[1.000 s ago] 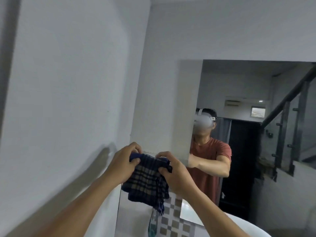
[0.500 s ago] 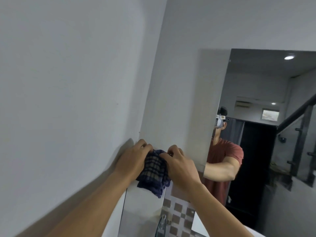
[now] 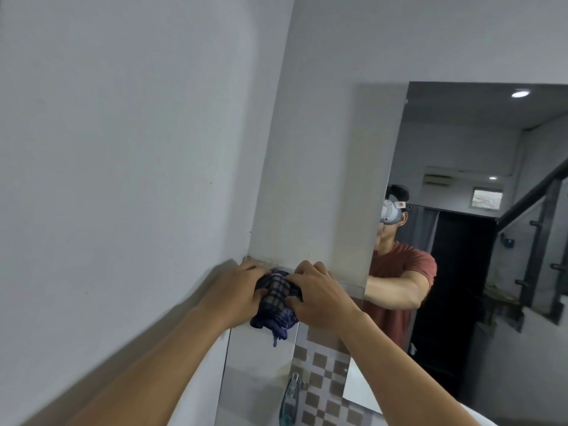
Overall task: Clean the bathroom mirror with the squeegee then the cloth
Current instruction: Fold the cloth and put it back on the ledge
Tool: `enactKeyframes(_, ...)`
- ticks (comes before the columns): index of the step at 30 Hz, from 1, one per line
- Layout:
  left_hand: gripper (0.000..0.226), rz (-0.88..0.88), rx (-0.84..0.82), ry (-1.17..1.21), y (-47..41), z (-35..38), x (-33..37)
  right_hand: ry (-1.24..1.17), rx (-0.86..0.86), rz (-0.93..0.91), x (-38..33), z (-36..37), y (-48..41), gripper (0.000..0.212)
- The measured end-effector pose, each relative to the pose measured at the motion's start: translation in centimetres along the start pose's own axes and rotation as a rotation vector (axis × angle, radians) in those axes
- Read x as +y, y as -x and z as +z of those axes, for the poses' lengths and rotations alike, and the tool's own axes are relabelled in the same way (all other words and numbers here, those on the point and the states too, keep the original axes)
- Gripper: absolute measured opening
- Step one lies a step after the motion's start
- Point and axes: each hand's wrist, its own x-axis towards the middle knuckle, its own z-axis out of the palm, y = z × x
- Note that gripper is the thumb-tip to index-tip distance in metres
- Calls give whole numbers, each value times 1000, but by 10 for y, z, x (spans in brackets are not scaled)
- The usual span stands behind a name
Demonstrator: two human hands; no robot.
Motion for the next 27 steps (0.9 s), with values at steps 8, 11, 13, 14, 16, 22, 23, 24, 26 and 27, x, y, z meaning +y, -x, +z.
enactKeyframes(8,39,19,35,-20,-3,-4,7,-124,-1,61,-5,0,-1,36)
enactKeyframes(11,40,4,63,1,0,5,6,-213,45,65,-6,7,4,47)
enactKeyframes(13,42,-16,69,7,-1,7,7,-234,27,69,-4,6,1,47)
enactKeyframes(14,43,-24,64,2,-2,6,8,-241,6,70,-3,5,-1,47)
enactKeyframes(16,44,-32,56,-3,-4,6,9,-240,-14,62,-2,2,-5,46)
enactKeyframes(22,42,-63,35,7,0,10,10,-220,40,70,-6,5,3,42)
enactKeyframes(23,41,-72,31,11,-1,9,11,-213,43,71,-6,6,4,41)
enactKeyframes(24,40,-83,23,10,-1,8,12,-197,19,79,-8,4,5,41)
enactKeyframes(26,39,-95,8,-3,-2,7,13,-156,-29,87,-11,0,5,42)
enactKeyframes(27,39,-100,0,-3,-3,6,13,-149,-35,82,-10,0,2,41)
